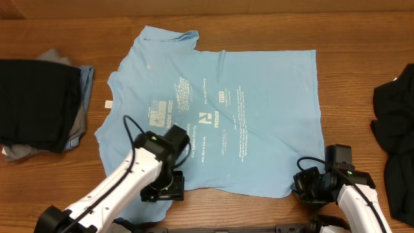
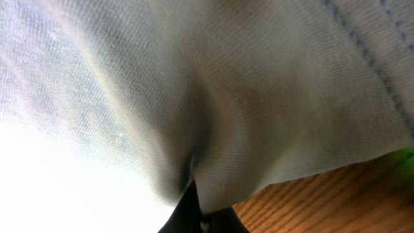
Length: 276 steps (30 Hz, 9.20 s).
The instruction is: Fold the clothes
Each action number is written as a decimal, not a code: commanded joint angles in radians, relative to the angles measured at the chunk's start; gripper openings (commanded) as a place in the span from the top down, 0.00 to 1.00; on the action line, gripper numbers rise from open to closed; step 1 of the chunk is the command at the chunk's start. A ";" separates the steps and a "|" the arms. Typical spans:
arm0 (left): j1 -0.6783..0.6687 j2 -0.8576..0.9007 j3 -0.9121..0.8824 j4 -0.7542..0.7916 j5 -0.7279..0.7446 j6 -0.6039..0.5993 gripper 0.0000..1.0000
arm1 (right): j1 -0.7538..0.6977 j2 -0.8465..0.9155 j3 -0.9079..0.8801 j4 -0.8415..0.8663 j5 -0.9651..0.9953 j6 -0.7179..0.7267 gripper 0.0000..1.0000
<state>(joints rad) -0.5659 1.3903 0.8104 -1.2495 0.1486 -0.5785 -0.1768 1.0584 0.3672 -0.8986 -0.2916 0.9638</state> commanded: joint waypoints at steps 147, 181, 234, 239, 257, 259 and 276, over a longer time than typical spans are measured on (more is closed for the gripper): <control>0.252 0.186 0.449 0.242 -0.610 0.268 0.96 | 0.172 0.553 0.860 -0.079 0.314 -0.440 0.96; 0.253 0.270 0.449 0.445 -0.707 0.422 0.96 | 0.172 0.661 0.858 0.133 0.351 -0.441 0.96; 0.319 0.278 0.509 0.218 -0.200 0.425 0.59 | 0.170 0.659 0.947 -0.053 0.358 -0.569 0.00; 0.320 0.278 0.451 0.272 -0.257 0.440 0.58 | 0.170 0.659 0.947 -0.053 0.358 -0.569 0.00; 0.320 0.291 0.238 0.534 -0.311 0.489 0.44 | 0.170 0.659 0.947 -0.053 0.358 -0.569 0.01; 0.320 0.291 0.229 0.560 -0.317 0.511 0.44 | 0.170 0.659 0.947 -0.053 0.358 -0.569 0.00; 0.320 0.291 0.111 0.727 -0.409 0.519 0.42 | 0.170 0.659 0.947 -0.053 0.358 -0.569 0.00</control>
<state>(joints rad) -0.2424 1.6722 0.9352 -0.5407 -0.2115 -0.0738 -0.0059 1.7145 1.2919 -0.9577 0.0593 0.3985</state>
